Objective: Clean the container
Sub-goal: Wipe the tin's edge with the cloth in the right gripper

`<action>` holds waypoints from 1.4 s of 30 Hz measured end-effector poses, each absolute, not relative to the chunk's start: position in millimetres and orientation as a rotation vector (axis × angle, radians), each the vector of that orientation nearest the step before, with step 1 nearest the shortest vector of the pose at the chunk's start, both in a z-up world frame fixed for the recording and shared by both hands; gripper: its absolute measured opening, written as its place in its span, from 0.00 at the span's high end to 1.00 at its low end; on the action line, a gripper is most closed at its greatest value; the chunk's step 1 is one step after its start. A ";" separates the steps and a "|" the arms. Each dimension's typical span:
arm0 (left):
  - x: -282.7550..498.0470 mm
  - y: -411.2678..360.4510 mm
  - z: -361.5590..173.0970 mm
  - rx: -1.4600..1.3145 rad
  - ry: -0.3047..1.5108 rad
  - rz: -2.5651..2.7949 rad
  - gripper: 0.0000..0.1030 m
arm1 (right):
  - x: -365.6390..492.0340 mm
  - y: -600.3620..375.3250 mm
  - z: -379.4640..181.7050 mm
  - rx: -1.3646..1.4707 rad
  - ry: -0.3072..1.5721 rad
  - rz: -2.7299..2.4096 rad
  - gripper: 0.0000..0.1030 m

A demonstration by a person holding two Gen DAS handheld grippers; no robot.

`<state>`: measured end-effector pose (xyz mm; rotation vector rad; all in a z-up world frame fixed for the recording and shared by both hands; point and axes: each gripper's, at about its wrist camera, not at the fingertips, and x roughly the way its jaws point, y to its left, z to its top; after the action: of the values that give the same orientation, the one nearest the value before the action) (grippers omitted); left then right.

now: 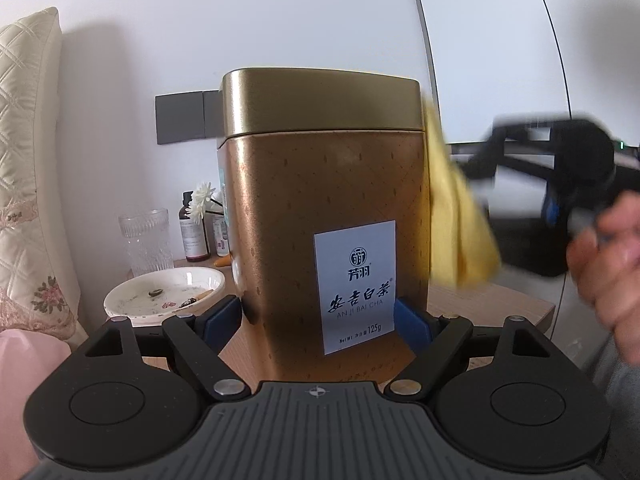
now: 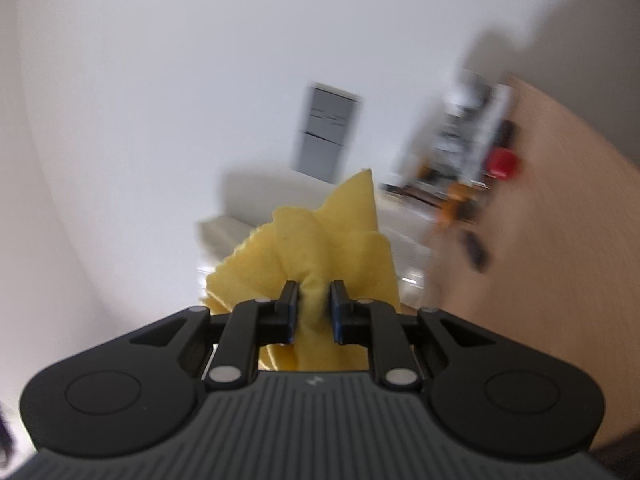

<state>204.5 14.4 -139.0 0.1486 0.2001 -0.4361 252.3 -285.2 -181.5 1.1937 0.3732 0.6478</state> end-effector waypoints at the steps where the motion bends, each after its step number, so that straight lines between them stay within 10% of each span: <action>1: 204.6 13.9 -138.6 0.151 0.201 -0.434 0.16 | 252.4 -284.7 -187.6 1.194 0.404 0.627 0.83; 42: 127.1 7.1 -96.4 0.129 0.231 -0.398 0.16 | 246.8 -258.0 -144.0 1.135 0.314 0.603 0.82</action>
<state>127.1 7.1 -96.4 0.1288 0.2313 -0.3980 246.8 -258.0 -144.0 1.1346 0.3140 0.6035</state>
